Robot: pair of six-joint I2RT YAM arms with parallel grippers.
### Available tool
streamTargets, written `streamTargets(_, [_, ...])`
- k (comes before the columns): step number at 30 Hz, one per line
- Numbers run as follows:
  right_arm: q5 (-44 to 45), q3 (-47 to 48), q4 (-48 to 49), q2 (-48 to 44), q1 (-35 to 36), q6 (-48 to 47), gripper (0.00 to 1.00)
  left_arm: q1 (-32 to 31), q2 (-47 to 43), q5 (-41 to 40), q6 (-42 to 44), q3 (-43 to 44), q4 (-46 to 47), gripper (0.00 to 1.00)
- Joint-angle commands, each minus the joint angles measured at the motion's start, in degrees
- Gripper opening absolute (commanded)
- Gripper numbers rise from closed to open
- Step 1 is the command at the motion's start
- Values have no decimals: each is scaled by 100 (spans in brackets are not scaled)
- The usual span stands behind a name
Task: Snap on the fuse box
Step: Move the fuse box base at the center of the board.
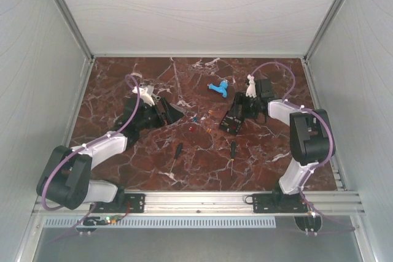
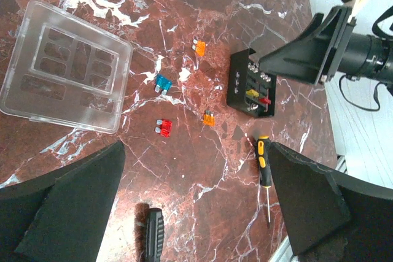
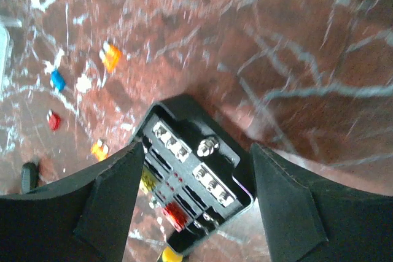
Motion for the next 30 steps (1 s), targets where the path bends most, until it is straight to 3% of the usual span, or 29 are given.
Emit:
streamTargets(1, [-231, -387, -275, -599, 207, -19, 67, -37, -21, 152, -8, 35, 118, 100])
streamTargets(6, [-122, -604, -401, -974, 527, 52, 64, -39, -28, 110, 26, 22, 78, 100])
streamTargets(13, [881, -564, -615, -1177, 710, -126, 58, -38, -58, 29, 116, 4, 22, 100])
streamTargets(24, [1165, -43, -122, -582, 862, -813, 34, -38, -53, -146, 304, -1, -82, 100])
streamTargets(30, [1145, 122, -80, -238, 1004, -978, 31, -38, -82, -174, 358, -10, -105, 100])
